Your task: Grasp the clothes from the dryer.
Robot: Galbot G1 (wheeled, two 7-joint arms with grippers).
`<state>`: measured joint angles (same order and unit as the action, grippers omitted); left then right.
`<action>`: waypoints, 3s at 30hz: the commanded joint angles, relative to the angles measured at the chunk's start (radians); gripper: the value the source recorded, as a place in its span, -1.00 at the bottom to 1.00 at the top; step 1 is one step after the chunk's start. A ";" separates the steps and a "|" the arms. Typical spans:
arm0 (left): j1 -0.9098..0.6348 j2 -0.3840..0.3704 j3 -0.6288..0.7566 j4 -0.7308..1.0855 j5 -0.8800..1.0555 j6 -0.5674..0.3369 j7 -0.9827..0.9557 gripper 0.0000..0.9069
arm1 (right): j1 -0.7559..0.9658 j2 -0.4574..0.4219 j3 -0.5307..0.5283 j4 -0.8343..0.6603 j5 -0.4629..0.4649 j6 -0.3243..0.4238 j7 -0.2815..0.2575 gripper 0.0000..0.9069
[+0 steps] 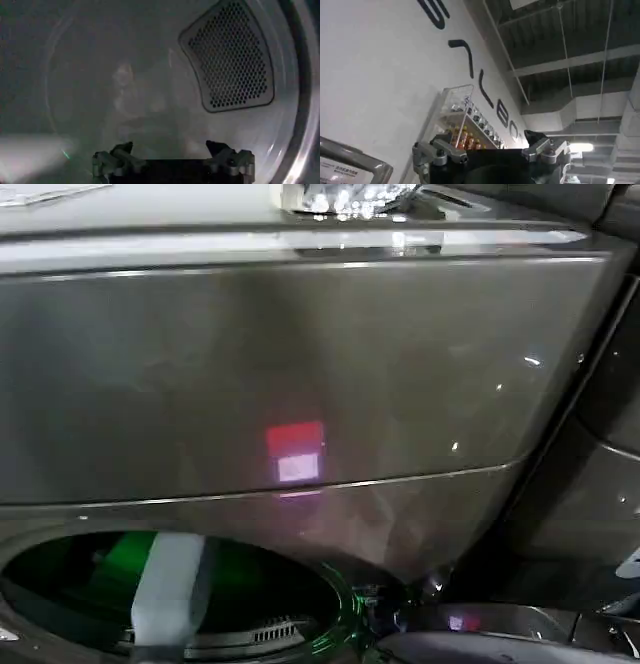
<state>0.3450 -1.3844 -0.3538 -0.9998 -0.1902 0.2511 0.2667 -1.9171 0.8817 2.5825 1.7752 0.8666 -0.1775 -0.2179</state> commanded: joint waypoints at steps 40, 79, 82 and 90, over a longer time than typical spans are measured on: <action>-0.302 -0.048 0.403 0.584 1.088 -0.254 0.632 -0.55 | 0.000 0.037 -0.005 0.014 -0.018 0.008 -0.009 1.00; 0.239 -0.024 -0.048 -0.225 0.179 -0.279 -0.219 -1.00 | 0.054 0.051 -0.065 0.038 -0.049 0.004 0.025 1.00; 0.282 -0.048 -0.079 -0.269 0.156 -0.339 -0.298 -1.00 | 0.052 0.048 -0.062 0.037 -0.058 0.001 0.032 1.00; 0.401 -0.110 -0.139 -0.379 0.183 -0.379 -0.446 -1.00 | 0.047 0.042 -0.048 0.044 -0.062 -0.014 0.017 1.00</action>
<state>0.6072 -1.4508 -0.4347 -1.2423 0.0362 -0.0583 0.0274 -1.8698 0.9267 2.5270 1.8158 0.8109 -0.1754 -0.1941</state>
